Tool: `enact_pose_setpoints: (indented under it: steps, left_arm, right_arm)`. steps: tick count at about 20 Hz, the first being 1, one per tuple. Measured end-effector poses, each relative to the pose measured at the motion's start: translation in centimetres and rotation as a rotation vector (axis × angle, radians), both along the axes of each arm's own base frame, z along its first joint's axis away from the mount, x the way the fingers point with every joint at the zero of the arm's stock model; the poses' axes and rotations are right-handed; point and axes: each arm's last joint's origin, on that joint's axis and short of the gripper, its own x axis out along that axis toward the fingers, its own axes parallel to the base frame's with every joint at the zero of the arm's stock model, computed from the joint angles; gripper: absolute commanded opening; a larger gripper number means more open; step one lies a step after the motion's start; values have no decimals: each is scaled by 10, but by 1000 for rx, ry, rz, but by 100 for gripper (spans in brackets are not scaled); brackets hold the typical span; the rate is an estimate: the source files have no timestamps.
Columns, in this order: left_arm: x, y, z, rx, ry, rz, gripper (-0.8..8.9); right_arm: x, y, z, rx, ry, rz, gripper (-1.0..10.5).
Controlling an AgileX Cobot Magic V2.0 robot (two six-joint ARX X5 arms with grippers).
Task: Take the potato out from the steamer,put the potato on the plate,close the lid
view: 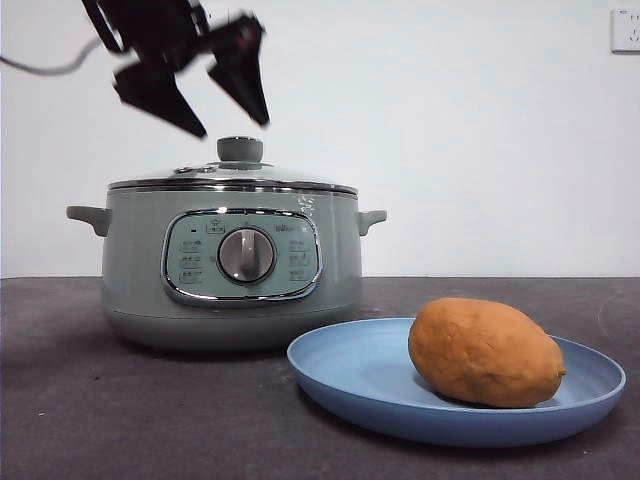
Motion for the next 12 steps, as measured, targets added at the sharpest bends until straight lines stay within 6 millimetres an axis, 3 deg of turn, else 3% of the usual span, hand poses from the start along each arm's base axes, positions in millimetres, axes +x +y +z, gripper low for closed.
enact_pose_setpoints:
  steps: [4,7,9,11,12]
  left_arm:
    - [-50,21,40,-9,7,9,594]
    - [-92,38,56,-2,89,8,556]
    - [-119,47,64,-21,134,-23,301]
    - [-140,54,71,-51,160,-63,-25]
    - [-148,57,73,-57,165,-71,-7]
  right_arm:
    - [-2,-1,-5,-29,48,2,626]
    - [-6,-1,-10,-28,132,77,581]
    - [-8,-1,-11,-12,165,123,407]
    - [-9,0,-12,-7,185,141,142]
    - [-9,0,-13,-6,192,149,1]
